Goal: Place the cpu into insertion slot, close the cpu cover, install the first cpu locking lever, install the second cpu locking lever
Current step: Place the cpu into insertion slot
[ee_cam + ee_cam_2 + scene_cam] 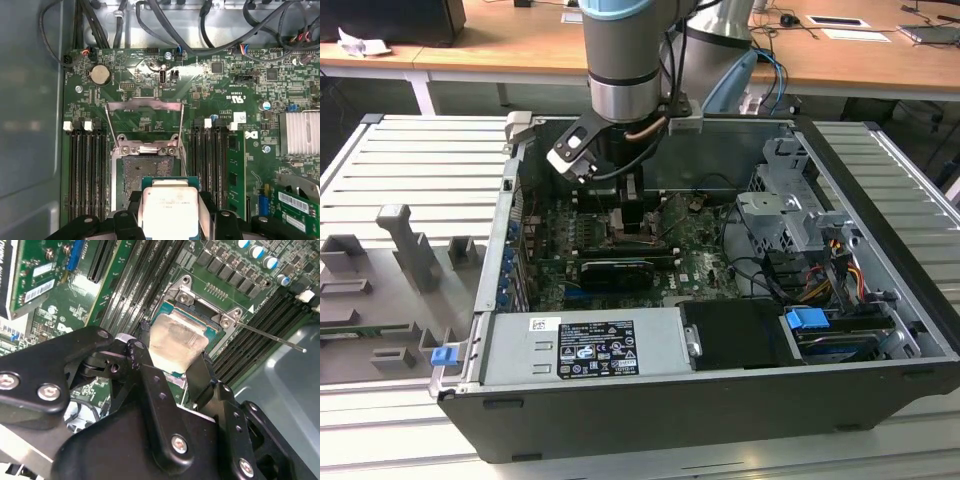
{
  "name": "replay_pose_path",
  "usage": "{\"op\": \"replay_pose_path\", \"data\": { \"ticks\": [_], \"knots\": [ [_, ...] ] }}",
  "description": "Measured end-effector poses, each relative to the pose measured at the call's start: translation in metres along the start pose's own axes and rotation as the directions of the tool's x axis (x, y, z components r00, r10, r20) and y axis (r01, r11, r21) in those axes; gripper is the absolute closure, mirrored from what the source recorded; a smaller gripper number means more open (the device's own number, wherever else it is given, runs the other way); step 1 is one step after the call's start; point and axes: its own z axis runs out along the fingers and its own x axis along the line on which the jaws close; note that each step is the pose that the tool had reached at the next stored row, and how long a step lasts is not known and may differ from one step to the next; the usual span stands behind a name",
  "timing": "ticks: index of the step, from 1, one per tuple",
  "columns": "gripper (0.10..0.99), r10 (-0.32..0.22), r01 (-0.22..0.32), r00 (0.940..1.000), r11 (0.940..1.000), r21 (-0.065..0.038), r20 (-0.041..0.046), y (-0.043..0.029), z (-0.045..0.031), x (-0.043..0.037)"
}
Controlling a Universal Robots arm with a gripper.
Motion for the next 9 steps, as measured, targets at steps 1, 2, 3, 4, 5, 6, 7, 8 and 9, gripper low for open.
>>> {"op": "replay_pose_path", "data": {
  "ticks": [1,2,3,4,5,6,7,8,9],
  "knots": [
    [0.553,0.000,0.000,1.0000,1.0000,0.000,0.0001,0.0007,0.0012,0.0015],
    [0.553,0.000,0.000,1.0000,1.0000,0.000,0.0000,0.0008,0.0017,0.0017],
    [0.553,0.000,0.000,1.0000,1.0000,0.000,-0.0005,0.0011,0.0025,0.0017],
    [0.553,0.000,0.000,1.0000,1.0000,0.000,-0.0006,0.0019,0.0042,0.0019],
    [0.553,0.000,0.000,1.0000,1.0000,0.000,-0.0006,0.0022,0.0058,0.0022],
    [0.553,0.000,0.000,1.0000,1.0000,0.000,-0.0006,0.0024,0.0077,0.0026],
    [0.553,0.000,0.000,1.0000,1.0000,0.000,-0.0005,0.0027,0.0109,0.0043],
    [0.553,0.000,0.000,1.0000,1.0000,0.000,-0.0005,0.0024,0.0157,0.0085],
    [0.553,0.000,0.000,1.0000,1.0000,0.000,-0.0001,0.0022,0.0190,0.0102]
  ]
}}
